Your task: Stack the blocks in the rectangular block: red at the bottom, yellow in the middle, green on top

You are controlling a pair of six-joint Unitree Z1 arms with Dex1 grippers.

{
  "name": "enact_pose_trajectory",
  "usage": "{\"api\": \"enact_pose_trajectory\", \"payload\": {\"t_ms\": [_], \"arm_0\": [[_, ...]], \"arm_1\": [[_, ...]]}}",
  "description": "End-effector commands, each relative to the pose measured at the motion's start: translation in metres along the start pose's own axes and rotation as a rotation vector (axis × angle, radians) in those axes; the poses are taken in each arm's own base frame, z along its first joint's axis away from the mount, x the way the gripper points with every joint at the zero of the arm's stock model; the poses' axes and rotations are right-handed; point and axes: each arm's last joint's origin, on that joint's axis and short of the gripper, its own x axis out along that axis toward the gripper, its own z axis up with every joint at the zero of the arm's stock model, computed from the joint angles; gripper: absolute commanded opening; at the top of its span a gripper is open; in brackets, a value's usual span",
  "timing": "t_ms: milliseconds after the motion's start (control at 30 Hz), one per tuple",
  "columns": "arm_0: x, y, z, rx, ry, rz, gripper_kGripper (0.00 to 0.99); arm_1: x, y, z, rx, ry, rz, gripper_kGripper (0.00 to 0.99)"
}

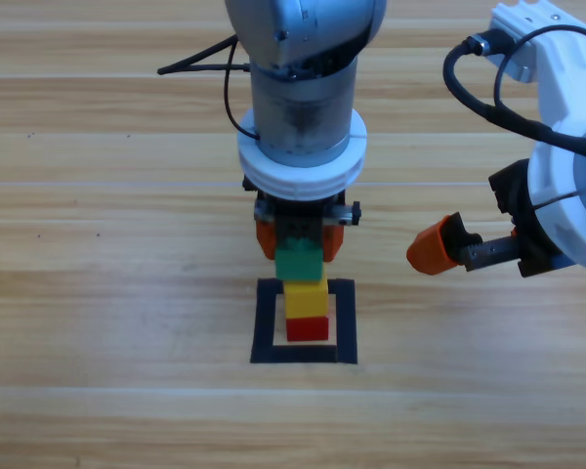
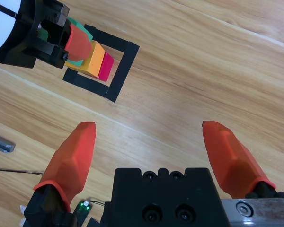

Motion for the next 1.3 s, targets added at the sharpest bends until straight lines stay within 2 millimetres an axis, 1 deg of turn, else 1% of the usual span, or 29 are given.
{"api": "enact_pose_trajectory", "payload": {"t_ms": [33, 433, 1300], "arm_0": [[0.0233, -0.0134, -0.0052, 0.019, 0.038, 0.034, 0.000], [0.0260, -0.0154, -0.0067, 0.020, 0.040, 0.040, 0.000], [0.0246, -0.0207, -0.0127, 0.004, 0.037, 0.034, 0.000]], "arm_1": [[-0.0123, -0.0125, 0.0008, 0.019, -0.031, 0.014, 0.990], [-0.0120, -0.0126, 0.0004, 0.018, -0.029, 0.015, 0.990], [-0.0115, -0.0125, 0.0003, 0.017, -0.028, 0.014, 0.990]]}}
